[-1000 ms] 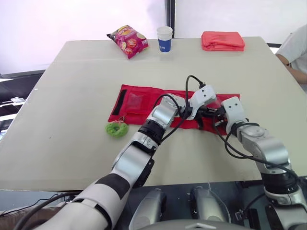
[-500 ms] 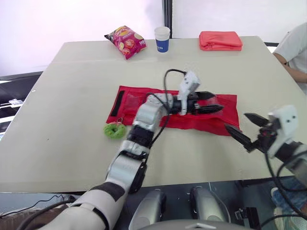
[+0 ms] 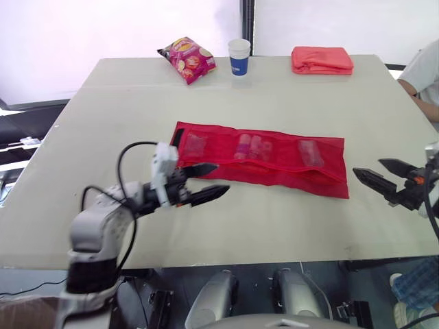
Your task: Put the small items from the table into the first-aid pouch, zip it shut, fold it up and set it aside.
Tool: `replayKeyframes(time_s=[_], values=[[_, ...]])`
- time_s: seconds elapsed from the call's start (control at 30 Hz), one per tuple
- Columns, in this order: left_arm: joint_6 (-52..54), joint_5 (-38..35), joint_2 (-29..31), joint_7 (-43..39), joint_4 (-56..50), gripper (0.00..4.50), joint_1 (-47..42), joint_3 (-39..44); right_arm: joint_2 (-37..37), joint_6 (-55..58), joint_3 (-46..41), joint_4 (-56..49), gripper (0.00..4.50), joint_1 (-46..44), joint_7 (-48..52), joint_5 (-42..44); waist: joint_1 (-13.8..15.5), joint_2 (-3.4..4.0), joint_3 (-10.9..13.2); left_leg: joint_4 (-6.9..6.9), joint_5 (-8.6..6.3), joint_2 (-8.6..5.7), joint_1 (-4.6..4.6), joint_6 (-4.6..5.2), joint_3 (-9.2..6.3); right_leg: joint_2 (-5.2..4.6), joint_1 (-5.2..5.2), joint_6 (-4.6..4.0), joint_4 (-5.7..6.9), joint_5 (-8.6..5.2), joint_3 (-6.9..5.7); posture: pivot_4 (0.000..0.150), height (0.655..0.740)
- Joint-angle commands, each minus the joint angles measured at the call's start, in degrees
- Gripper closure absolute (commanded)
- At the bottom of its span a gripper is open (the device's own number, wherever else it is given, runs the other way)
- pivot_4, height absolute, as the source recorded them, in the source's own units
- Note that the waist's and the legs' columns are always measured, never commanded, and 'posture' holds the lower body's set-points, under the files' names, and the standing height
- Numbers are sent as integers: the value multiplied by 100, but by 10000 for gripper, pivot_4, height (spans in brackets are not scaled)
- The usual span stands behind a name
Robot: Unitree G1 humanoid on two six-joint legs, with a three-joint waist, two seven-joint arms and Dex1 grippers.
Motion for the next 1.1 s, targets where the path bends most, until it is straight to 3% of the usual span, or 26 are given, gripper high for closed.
replayKeyframes(time_s=[0.03,0.4,0.77,0.9,1.1], values=[[-219,-414,296,-224,-293,1349,326,511,-62,232,69,381,0,-49,26,200,7,0,0,-2,0,2,1,0,-1,-1,0,0,-1,0,-1,1500,7400],[-17,-1344,1098,-383,-664,1349,728,968,667,758,666,1359,0,-365,-455,291,29,17,1,-7,-5,9,11,8,-4,-3,14,-2,-12,1,-6,1500,7400],[-136,-1608,844,292,-1048,1349,743,634,1187,879,947,1929,0,-1228,-707,423,-98,14,0,-13,-5,19,18,6,-3,0,16,-5,-15,2,-5,1500,7400],[-95,-1752,716,592,-1250,0,590,427,1399,1030,530,1853,12192,-1442,-890,915,-93,15,1,-13,-5,18,17,7,-2,1,16,-5,-15,2,-4,1500,7400],[-102,-1816,665,770,-1194,0,288,180,1239,686,502,1971,40324,-1731,-1195,643,-91,16,1,-14,-4,15,16,5,-3,6,16,-5,-15,2,-6,1500,7400]])
